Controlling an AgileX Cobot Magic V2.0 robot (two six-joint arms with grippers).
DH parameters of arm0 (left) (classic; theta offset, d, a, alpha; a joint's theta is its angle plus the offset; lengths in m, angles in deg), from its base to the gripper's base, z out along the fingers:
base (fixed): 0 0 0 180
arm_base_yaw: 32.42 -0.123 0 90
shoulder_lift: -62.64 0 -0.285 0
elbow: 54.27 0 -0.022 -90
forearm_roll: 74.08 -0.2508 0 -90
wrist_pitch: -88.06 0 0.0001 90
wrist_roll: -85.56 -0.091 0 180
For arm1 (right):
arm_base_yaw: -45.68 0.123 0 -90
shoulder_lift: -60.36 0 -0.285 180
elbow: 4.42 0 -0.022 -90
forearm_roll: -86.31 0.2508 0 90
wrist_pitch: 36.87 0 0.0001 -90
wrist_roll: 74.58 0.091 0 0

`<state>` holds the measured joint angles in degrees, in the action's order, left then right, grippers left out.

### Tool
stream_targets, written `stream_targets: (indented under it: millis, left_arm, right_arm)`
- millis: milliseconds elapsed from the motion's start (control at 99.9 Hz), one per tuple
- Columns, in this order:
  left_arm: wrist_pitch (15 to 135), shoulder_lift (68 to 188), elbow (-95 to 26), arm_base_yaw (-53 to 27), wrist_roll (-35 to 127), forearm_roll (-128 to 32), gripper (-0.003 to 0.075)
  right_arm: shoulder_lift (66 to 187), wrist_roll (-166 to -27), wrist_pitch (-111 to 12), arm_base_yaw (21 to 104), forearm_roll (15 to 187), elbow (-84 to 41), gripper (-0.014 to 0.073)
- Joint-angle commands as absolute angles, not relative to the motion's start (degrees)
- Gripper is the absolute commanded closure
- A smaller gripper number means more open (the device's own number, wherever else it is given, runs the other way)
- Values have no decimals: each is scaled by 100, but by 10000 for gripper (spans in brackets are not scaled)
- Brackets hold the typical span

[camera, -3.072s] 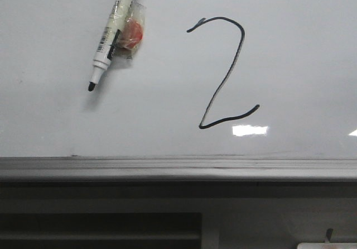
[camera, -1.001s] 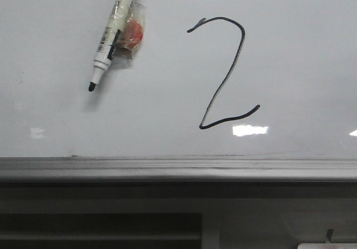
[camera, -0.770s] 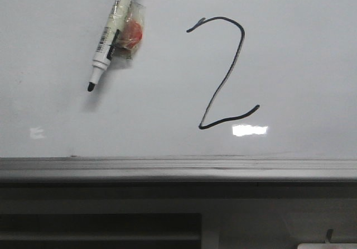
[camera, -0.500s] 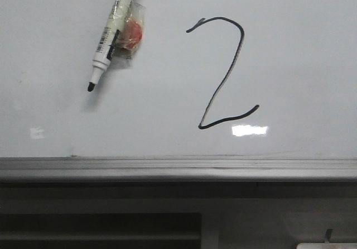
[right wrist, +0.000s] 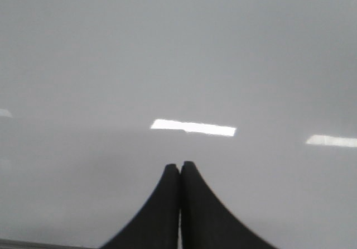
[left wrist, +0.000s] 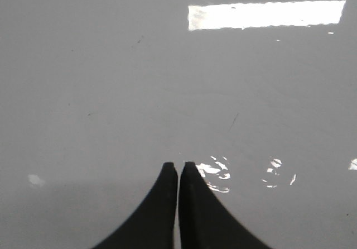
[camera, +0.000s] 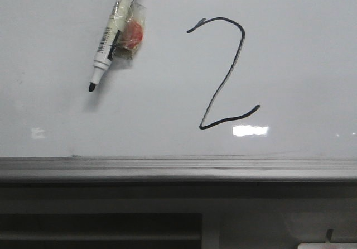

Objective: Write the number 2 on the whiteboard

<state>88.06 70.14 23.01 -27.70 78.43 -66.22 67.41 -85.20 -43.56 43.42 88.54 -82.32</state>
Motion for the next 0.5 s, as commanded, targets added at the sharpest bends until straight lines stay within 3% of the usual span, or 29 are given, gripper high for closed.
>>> stream_targets:
  millis: [0, 490]
  left_arm:
    - [9213, 6864, 2369, -2793, 7891, -6584, 740]
    - [9213, 6864, 2369, -2793, 7891, -6584, 740]
  right_arm:
    - [6662, -8573, -3934, 4308, 8758, -8382, 654]
    - [6662, -8573, -3846, 4308, 8758, -8372, 654]
